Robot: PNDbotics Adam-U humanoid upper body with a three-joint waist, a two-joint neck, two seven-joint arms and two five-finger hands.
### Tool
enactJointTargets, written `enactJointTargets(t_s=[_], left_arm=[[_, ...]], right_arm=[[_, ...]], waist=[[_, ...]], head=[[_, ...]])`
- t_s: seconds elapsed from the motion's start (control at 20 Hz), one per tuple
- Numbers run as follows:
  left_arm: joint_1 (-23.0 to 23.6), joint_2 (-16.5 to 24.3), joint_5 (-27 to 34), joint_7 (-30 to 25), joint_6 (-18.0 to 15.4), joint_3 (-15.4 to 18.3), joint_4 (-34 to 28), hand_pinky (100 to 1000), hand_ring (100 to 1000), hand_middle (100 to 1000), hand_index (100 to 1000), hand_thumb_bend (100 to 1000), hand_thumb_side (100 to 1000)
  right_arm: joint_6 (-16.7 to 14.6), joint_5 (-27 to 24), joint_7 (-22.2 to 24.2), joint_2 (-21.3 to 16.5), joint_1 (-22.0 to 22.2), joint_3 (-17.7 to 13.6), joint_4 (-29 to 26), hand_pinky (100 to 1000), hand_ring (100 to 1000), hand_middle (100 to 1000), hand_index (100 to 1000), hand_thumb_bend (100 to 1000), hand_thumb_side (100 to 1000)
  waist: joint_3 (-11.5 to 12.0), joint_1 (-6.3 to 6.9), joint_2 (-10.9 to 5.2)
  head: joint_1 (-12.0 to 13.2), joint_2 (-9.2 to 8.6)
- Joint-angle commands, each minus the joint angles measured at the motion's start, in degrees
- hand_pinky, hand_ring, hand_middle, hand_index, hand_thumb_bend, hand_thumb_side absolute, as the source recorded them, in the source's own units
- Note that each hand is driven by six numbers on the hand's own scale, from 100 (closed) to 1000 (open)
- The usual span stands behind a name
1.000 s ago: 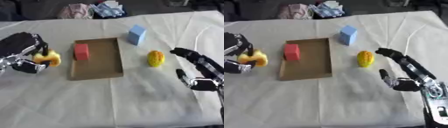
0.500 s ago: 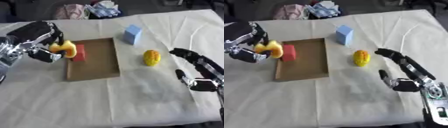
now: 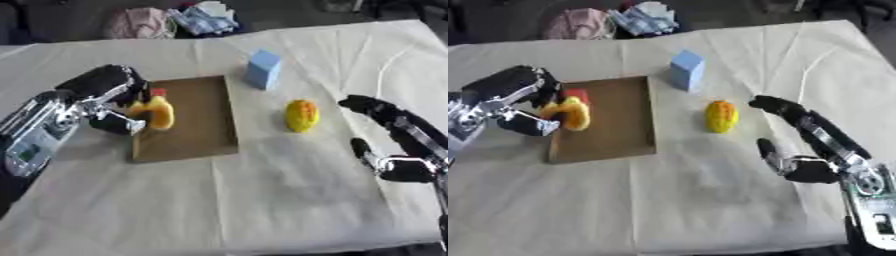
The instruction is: Pick up objects on the table and place them in the box.
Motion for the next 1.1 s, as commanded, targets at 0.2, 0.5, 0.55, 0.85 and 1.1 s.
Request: enactJointTargets(t_s=[0.2,0.5,0.55,0.85,1.1], left_arm=[[1.1,1.4,-2.7,-2.6,-1.6,0.0,-1.5,664,606,635,824,172,198],[4.9,3.9,-3.3,-1.4,-0.7,2.6,-7.5,695,636,684,850,129,226],[5.7,4.5,-2.5,-0.8,-0.3,3.3,-9.3,695,635,684,850,116,227],[11.6,7.8,3.8,2.7,3.0,9.0,-22.9,691,623,671,847,100,235],[15.3,7.8,8.0,7.9,1.5,13.1,-26.2,684,612,658,847,100,254]], right_arm=[[-0.7,-0.3,0.7,-0.6,-0.7,-0.2,-0.4,974,948,876,968,100,324],[-0.7,-0.1,0.4,-1.1,-1.2,-0.4,-0.2,974,948,877,969,100,318],[-0.8,-0.1,0.2,-1.3,-1.5,-0.5,-0.1,974,948,878,969,100,317],[-1.5,0.6,-1.2,-3.4,-5.5,-0.7,2.5,968,940,870,969,100,306],[-3.5,2.0,-2.6,-6.5,-12.1,0.3,7.3,962,941,869,973,100,273]], waist=[[0.2,-0.8,-0.46],[0.8,-0.86,-0.53],[1.0,-0.87,-0.55],[2.2,-0.99,-0.68],[3.3,-1.12,-0.98]], head=[[-0.2,0.26],[-0.7,0.26],[-0.7,0.26],[-1.3,0.26],[-1.9,0.26]])
